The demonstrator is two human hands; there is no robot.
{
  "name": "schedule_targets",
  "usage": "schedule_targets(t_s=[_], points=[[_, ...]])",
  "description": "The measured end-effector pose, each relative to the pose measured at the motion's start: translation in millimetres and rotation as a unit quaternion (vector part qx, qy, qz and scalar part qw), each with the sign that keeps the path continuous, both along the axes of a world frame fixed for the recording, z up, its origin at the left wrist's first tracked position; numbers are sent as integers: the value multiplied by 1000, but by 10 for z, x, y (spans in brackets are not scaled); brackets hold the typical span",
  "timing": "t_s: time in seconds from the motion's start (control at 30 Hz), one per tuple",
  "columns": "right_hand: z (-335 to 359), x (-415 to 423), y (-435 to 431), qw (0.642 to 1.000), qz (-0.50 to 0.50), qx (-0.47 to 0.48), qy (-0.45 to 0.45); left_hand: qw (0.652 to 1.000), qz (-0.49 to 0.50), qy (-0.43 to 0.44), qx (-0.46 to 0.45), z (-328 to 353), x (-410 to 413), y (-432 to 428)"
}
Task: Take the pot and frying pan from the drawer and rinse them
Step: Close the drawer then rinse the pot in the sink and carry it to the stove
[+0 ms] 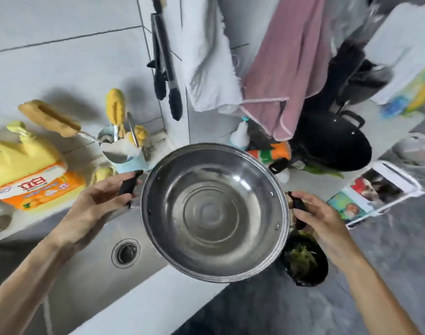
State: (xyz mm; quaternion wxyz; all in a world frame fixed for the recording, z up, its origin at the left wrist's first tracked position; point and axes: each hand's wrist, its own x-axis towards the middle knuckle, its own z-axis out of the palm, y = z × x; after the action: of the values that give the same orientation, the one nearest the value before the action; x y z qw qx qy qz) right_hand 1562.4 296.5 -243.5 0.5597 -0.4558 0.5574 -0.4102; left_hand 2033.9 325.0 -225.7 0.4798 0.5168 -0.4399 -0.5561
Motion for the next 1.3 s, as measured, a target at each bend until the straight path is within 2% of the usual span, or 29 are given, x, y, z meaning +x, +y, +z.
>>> schedule_targets(t_s=[0.23, 0.5, 0.77, 1.13, 1.3], points=[[171, -1333, 703, 994, -100, -29, 38, 989, -131, -46, -42, 142, -1362, -381], [161, -3101, 1742, 972, -227, -41, 33, 965, -221, -99, -98, 299, -3595, -516], [183, -4615, 2784, 927, -367, -67, 29, 933, -336, -91, -91, 340, -5867, -527], [191, -6207, 3680, 853, -516, -54, 60, 855, -484, -114, -148, 358, -8799, -650], [314, -6754, 3825, 810, -580, -55, 63, 799, -566, -110, -171, 379, -10051, -887]])
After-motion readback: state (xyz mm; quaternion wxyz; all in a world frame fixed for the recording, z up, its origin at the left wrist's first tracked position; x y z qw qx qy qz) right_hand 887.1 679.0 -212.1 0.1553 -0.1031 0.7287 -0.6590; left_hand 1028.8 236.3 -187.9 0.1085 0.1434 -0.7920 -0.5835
